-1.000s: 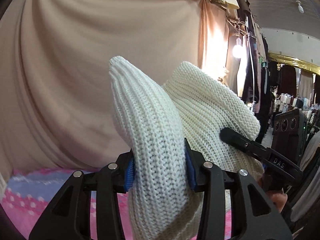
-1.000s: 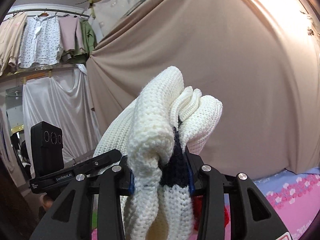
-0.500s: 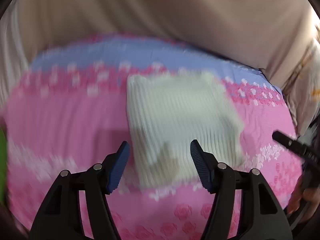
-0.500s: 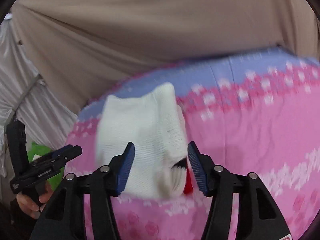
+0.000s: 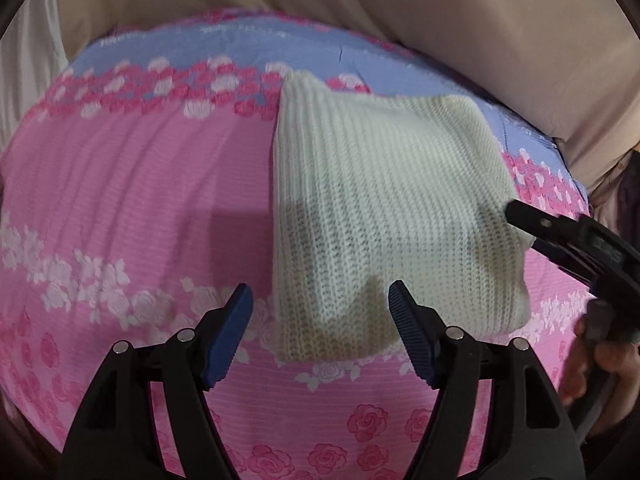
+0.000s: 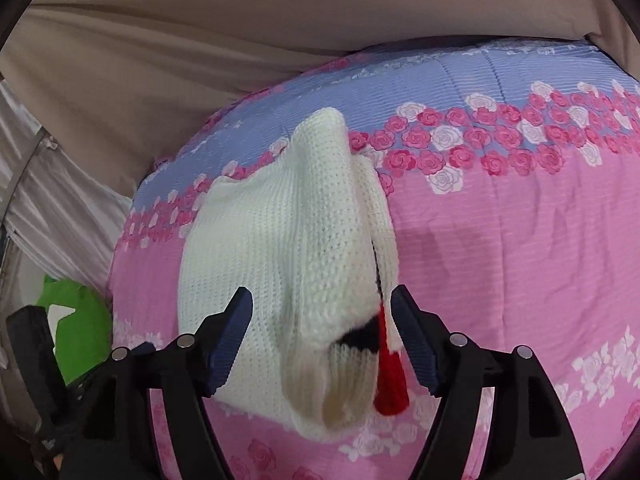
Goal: Fold small clothes
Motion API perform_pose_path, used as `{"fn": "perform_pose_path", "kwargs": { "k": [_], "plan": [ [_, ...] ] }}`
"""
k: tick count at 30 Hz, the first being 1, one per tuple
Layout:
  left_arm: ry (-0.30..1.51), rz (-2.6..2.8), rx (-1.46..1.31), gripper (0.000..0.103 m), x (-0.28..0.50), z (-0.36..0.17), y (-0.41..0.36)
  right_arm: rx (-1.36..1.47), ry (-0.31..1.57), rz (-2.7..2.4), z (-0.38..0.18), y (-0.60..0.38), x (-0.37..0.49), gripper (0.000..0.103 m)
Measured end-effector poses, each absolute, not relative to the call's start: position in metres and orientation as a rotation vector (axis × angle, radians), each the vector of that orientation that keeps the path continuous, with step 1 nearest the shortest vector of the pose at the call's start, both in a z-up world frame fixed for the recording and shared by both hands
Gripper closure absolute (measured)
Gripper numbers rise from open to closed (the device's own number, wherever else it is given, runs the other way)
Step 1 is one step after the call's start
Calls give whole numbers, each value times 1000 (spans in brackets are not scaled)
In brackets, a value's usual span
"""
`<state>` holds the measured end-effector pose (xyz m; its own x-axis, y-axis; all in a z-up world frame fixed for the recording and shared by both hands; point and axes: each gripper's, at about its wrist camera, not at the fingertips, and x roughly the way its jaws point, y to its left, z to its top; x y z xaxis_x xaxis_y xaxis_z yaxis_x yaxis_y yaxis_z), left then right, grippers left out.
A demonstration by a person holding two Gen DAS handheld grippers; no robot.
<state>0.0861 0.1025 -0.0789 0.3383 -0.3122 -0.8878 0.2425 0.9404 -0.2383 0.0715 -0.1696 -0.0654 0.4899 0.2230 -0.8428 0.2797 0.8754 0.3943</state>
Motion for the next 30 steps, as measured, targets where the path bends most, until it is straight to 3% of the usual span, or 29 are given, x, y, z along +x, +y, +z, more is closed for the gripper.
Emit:
{"fn": "perform_pose_path", "kwargs": {
  "k": [2,3,6,10,12,14,16,17,18,19,23,25,27,30],
  "plan": [
    [1184,-362,-86,35,87,-83,106,529,1114,-53,-81,-169,81,37],
    [1184,-360,-79,35,87,-84,106,552,1114,-27,-87,-168,81,67],
    [1185,-363,-42,35,87,-82,108,637,1051,-1,-71,-167,70,80],
    [1176,-384,-13,35,88,-77,112,573,939,27,-28,-152,38,82],
    [1190,-388,-7,34,90,-80,110,492,1047,-16,-55,-150,44,71],
    [1212,-388,4,34,92,-85,107,536,1159,-64,-90,-158,49,71],
    [1213,-402,6,30,93,-85,107,647,1084,-75,-86,-170,37,68],
    [1211,-406,3,27,93,-85,107,664,1064,-92,-82,-172,33,51],
    [1209,-413,-8,26,94,-85,107,653,1045,-132,-79,-175,30,26],
    [1213,-427,-31,25,97,-87,107,639,1041,-143,-80,-176,31,21],
    [1255,-430,-70,25,108,-97,100,734,1125,-98,-112,-183,51,21],
    [1262,-436,-46,27,113,-101,94,791,1122,-74,-123,-183,61,28],
    [1263,-454,-11,39,117,-100,86,775,1116,-38,-115,-178,71,53],
    [1266,-466,16,51,119,-91,77,686,1064,-15,-78,-170,74,64]
  ]
}}
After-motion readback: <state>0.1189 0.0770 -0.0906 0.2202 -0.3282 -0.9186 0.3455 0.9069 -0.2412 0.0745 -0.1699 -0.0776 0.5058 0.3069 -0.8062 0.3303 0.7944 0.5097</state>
